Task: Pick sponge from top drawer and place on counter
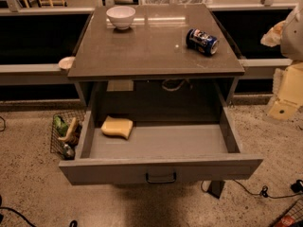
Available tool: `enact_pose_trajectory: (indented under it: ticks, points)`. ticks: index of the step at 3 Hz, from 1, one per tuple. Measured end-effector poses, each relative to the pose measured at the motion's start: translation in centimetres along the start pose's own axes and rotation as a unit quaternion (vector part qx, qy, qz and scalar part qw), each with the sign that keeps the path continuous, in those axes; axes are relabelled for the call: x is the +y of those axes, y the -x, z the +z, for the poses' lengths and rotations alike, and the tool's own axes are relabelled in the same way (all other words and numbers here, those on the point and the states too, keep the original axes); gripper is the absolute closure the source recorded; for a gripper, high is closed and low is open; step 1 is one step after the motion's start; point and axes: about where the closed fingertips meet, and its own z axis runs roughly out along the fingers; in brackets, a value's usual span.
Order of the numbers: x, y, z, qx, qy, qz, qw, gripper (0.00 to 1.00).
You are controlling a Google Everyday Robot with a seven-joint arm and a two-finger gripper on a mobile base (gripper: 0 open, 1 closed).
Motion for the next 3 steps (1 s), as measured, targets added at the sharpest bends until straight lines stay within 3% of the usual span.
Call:
enact_pose_trajectory:
  ticks: [1,2,3]
  points:
    - [-0.1,0.1,0.6,-0.004,0.005,0.001,1.0,0.0]
    - [-1.0,0.9,4.3,-0.025,0.034,0.008,0.9991,0.0]
    - [-0.1,2.7,9.9,-0.067,0.066,0.041,0.9947,0.0]
